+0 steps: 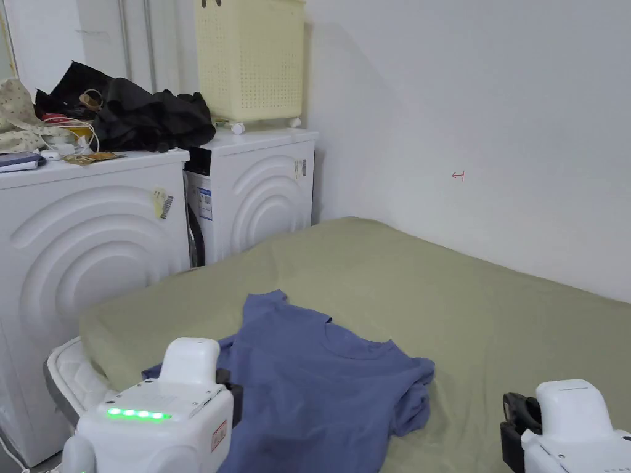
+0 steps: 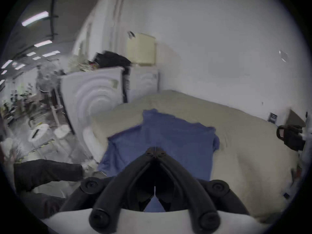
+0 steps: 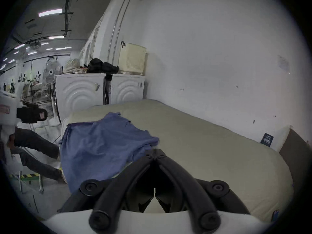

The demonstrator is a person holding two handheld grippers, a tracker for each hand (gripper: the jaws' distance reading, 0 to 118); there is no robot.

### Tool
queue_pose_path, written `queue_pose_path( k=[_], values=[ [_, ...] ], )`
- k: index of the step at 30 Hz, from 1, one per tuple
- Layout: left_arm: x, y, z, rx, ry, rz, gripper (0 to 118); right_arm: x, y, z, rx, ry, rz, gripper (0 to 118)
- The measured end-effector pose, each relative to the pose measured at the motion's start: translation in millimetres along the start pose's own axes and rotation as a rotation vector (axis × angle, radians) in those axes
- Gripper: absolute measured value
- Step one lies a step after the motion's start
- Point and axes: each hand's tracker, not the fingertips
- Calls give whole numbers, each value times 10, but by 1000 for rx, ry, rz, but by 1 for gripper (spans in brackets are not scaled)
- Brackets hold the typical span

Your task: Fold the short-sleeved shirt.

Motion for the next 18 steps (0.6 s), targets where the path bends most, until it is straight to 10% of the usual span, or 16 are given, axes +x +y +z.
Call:
queue_pose_path(
  k=[5, 8, 9, 18],
  values=[
    [308, 468, -961, -128, -101, -170, 9, 395, -58, -105, -41, -42, 7, 0],
    [580, 725, -1582, -329, -152, -230, 104, 632, -172, -149, -92, -67, 22, 0],
    [662, 751, -1820, -406, -194, -226, 114, 696, -225, -146, -95, -68, 24, 0],
    [1113, 375, -3310, -650, -217, -234, 114, 978, -729, -61, -208, -21, 0, 0]
  ],
)
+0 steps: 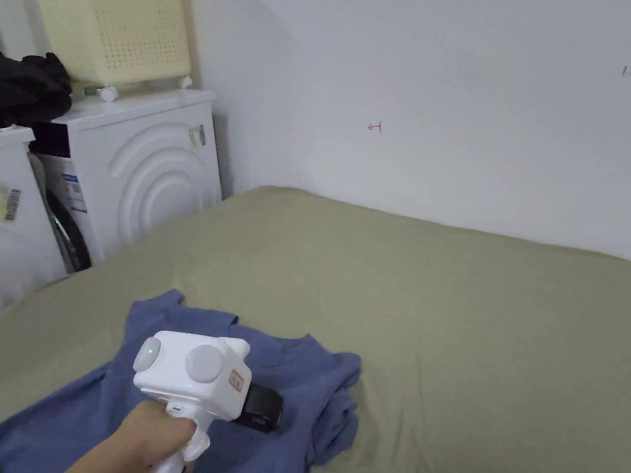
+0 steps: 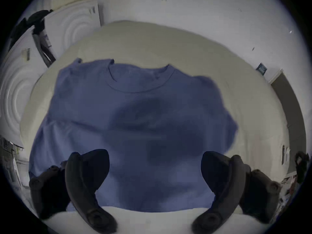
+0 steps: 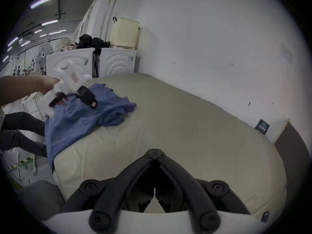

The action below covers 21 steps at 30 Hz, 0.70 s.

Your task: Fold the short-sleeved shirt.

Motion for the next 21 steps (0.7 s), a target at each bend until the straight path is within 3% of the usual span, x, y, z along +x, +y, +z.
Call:
queue_pose_path(
  k=[4, 7, 8, 9, 10, 11, 15, 21],
  values=[
    [2, -1, -394, -114, 10, 83, 114, 9, -130, 19, -9, 3, -25, 0],
    [111, -33, -282, -38, 53, 3, 110, -5, -212, 40, -32, -18, -1, 0],
    [124, -45, -227, -11, 53, -17, 99, 5, -229, 66, -44, -20, -5, 0],
    [151, -48, -159, 32, 47, -49, 76, 23, -246, 101, -58, -24, -21, 0],
    [174, -39, -95, 61, 50, -72, 34, 45, -257, 139, -63, -29, -49, 0],
    [194, -17, -74, 46, 46, -59, 3, 72, -270, 190, -54, -42, -81, 0],
    [337, 104, 123, 97, 22, -84, 3, 231, -247, 496, -5, -73, -159, 0],
    [850, 504, 699, 222, -90, -167, 3, 465, -156, 1069, 40, -163, -155, 0]
  ],
)
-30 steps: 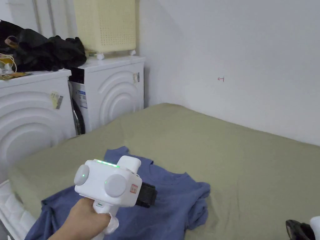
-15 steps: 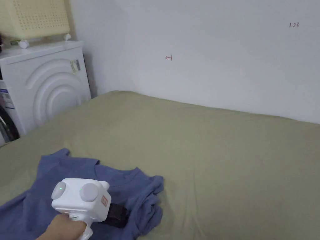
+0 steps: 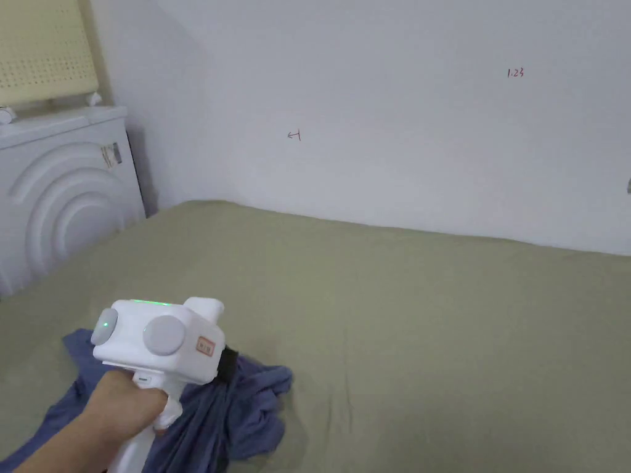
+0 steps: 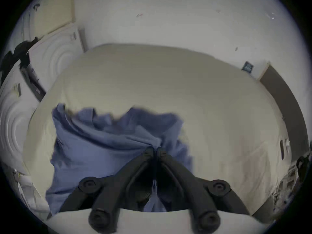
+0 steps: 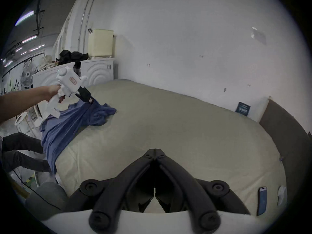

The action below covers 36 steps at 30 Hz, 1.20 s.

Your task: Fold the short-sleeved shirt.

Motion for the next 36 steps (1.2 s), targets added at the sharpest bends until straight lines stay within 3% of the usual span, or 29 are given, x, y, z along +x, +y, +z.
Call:
queue_pose_path(
  k=[9, 14, 21, 27, 28, 29, 30, 31, 36],
  values=[
    [1769, 627, 444, 134, -231, -247, 3, 293, -97, 736, -8, -113, -2, 0],
    [3001, 730, 483, 143, -432, -375, 3, 453, -267, 1079, -30, -170, -52, 0],
    [4719, 303, 379, 67, -739, -581, 3, 580, -475, 1484, -66, -251, -113, 0],
    [5472, -291, 39, -65, -799, -661, 5, 676, -641, 1648, -99, -305, -140, 0],
    [5494, -387, -39, -66, -793, -669, 18, 689, -654, 1651, -105, -309, -145, 0],
    [5473, -460, -100, -64, -795, -663, 43, 703, -664, 1650, -105, -309, -148, 0],
    [5419, -523, -155, -59, -793, -643, 78, 708, -672, 1641, -105, -311, -154, 0],
    [5339, -562, -202, -55, -771, -590, 105, 711, -673, 1628, -101, -315, -160, 0],
    [4379, -508, 125, 75, -625, -426, 107, 789, -680, 1531, -44, -294, -231, 0]
  ],
)
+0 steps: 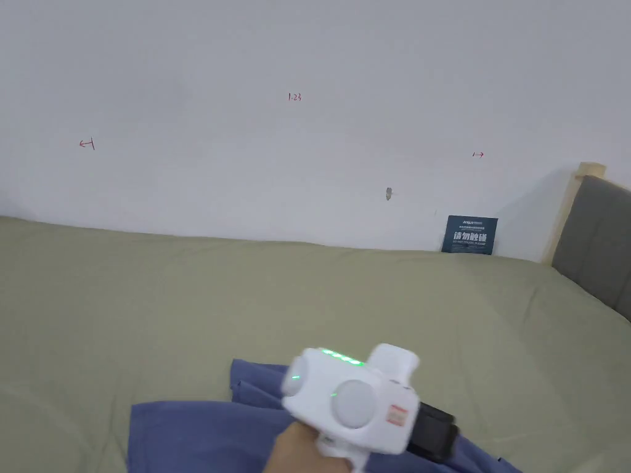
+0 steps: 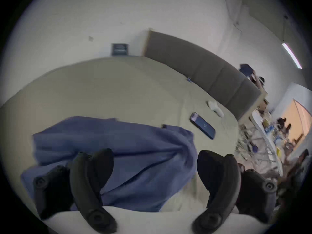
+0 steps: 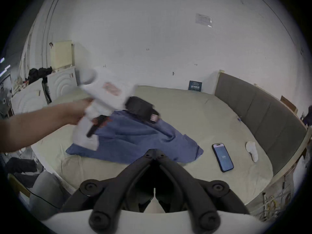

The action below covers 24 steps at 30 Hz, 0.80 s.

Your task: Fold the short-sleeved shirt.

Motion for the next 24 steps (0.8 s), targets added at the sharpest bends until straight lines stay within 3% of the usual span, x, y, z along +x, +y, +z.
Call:
queue_pose_path(
  k=[3, 5, 8, 11, 12, 14, 15, 19, 24],
  values=[
    [-291, -273, 912, 171, 184, -21, 106, 15, 24, -104, 33, 6, -28, 0],
    [-426, -539, 1443, 270, 357, 40, 106, 18, 67, -190, 55, 2, -51, 0],
    [-596, -956, 2053, 395, 498, 197, 105, 3, 176, -330, 99, 14, -85, 0],
    [-604, -1367, 2469, 466, 616, 267, 101, -38, 266, -441, 144, 3, -68, 0],
    [-579, -1511, 2583, 489, 654, 254, 91, -56, 286, -465, 150, 2, -66, 0],
    [-544, -1712, 2700, 489, 762, 225, 22, -78, 302, -499, 166, 16, -65, 0],
    [-522, -1801, 2711, 480, 812, 219, 1, -91, 304, -515, 167, 19, -67, 0],
    [-598, -2100, 2794, 428, 759, 332, 0, -138, 219, -574, 155, 26, -59, 0],
    [-813, -2184, 2645, 376, 747, 364, 0, -174, 132, -676, 107, 39, -72, 0]
  ],
)
